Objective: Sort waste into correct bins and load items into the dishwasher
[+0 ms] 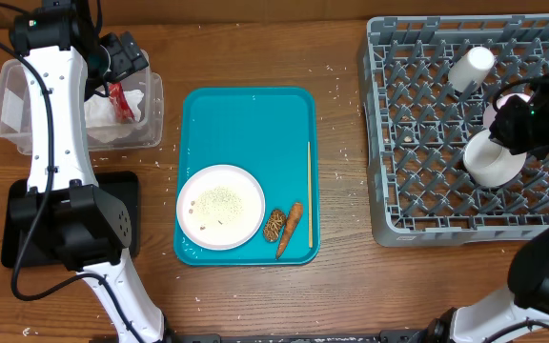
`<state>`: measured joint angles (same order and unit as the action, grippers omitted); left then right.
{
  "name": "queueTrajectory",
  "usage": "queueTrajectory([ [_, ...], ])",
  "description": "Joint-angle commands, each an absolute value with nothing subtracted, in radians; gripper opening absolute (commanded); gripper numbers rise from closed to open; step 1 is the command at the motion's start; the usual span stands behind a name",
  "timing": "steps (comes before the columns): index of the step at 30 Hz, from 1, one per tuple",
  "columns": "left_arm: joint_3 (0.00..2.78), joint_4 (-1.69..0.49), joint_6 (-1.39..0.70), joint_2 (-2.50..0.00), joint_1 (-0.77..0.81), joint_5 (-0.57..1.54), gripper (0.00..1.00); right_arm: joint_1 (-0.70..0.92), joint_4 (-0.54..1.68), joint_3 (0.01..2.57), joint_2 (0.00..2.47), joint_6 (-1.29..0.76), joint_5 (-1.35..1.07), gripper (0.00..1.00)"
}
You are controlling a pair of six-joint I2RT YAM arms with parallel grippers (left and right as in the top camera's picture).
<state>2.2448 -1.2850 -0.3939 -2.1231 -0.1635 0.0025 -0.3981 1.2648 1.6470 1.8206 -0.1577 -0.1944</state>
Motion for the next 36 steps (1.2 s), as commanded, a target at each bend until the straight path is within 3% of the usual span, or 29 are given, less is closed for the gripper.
queueTrajectory([
  [1,2.245,-1.282,-0.408,-2.106,-0.157,-0.010,1.00,-0.406,1.257,1.643,1.842,-0.218,-0.044,0.04],
  [16,2.245,-1.282,-0.408,-2.106,-0.157,-0.010,1.00,-0.448,1.242,1.643,1.843,-0.247,-0.030,0.04],
  [23,2.245,-1.282,-0.408,-2.106,-0.157,-0.010,1.00,-0.429,1.259,1.644,1.842,-0.147,-0.245,0.04],
  [30,2.245,-1.282,-0.408,-2.106,-0.157,-0.010,1.00,-0.432,1.281,1.639,1.847,-0.248,-0.014,0.04],
  [36,2.245,-1.282,-0.408,-2.106,-0.157,-0.010,1.00,-0.459,1.271,1.639,1.847,-0.263,0.002,0.04],
])
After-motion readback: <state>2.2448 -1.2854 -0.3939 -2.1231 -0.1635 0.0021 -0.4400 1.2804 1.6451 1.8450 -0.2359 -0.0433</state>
